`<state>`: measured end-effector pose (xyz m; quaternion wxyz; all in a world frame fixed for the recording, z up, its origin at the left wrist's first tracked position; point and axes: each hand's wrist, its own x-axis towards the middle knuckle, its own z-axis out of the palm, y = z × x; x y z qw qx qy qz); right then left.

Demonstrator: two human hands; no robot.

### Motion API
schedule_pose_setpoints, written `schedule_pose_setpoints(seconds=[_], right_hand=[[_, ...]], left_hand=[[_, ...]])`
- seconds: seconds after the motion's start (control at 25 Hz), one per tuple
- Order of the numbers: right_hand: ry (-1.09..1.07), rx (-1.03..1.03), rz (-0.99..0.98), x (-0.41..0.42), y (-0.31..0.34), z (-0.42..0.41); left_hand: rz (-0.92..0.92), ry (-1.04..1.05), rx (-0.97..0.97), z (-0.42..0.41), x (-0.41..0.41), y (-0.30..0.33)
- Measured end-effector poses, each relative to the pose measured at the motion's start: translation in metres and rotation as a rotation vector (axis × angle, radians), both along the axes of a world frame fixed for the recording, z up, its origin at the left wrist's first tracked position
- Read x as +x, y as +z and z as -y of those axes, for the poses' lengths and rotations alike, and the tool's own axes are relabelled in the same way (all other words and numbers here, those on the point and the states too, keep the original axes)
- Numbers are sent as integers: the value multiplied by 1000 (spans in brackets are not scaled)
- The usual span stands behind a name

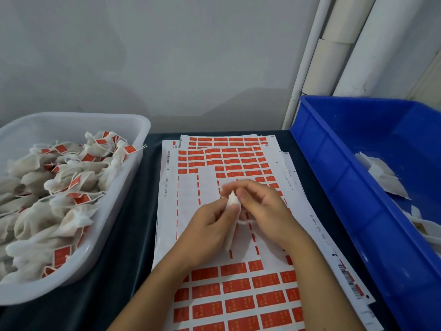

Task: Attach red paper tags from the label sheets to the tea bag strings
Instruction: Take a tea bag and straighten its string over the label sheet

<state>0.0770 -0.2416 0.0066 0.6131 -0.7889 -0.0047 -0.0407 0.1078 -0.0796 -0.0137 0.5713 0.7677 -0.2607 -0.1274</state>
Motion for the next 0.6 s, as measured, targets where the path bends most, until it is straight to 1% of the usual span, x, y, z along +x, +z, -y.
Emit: schedule_pose_setpoints(seconds=[0.2, 0.24, 0.32, 0.4, 0.44, 0.52, 0.6], right_hand=[[-92, -39, -3, 2, -3, 5], [-124, -73, 6, 2, -5, 4], [-201, -223, 50, 4, -8, 2], [-269, -408, 149, 4, -10, 0], [-296, -467, 206, 5, -10, 0], [-317, -496, 274, 5, -10, 0], [-313, -438, 256, 4, -11, 0]], left_hand=[[-4, -8, 5, -3, -2, -2], [-4, -4, 17, -1, -1, -3], [-19, 16, 53, 2, 1, -5], [-6, 29, 78, 0, -3, -6], [7, 37, 75, -2, -3, -6], [-7, 29, 80, 4, 2, -4], [-109, -45, 55, -3, 3, -8]])
